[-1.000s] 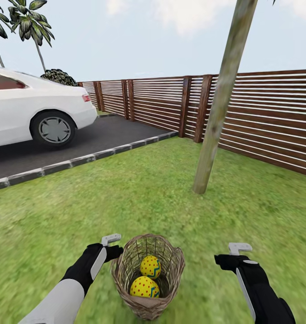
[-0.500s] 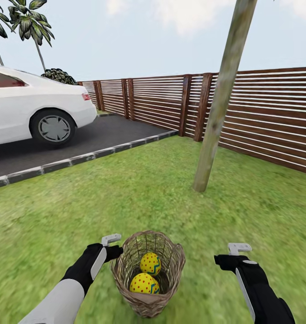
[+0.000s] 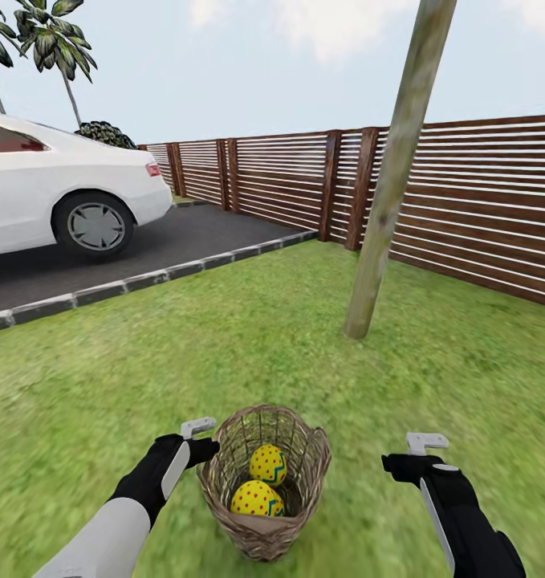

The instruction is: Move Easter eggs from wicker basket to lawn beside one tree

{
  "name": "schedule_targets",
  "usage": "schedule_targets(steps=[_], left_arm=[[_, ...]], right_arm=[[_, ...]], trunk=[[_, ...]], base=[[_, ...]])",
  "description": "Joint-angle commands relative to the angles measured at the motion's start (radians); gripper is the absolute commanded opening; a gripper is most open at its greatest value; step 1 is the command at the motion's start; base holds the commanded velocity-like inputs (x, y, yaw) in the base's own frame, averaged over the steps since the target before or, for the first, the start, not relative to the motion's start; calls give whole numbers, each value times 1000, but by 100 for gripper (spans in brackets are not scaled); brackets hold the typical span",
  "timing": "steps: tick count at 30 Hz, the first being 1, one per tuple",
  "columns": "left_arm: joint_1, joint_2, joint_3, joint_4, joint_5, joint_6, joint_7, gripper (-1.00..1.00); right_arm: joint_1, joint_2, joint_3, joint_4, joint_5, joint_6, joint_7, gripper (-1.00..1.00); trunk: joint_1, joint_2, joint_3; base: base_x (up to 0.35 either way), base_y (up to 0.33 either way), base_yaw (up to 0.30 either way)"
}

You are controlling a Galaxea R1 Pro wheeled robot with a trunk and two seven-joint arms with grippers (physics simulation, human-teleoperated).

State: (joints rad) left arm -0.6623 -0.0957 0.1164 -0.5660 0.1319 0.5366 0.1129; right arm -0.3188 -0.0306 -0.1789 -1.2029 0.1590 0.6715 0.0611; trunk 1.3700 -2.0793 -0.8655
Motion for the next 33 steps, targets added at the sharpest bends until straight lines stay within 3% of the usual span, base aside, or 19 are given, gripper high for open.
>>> schedule_targets(steps=[1,33], left_arm=[[0,-1,3,-2,11,5,7,100],[0,0,4,-2,11,5,7,100]], right_arm=[[0,0,-1,-1,10,5,6,100],[0,2,2,2,10,5,6,100]], trunk=[[4,-8,-4],[126,-232,-104]], base=[[0,0,0],[0,0,0]])
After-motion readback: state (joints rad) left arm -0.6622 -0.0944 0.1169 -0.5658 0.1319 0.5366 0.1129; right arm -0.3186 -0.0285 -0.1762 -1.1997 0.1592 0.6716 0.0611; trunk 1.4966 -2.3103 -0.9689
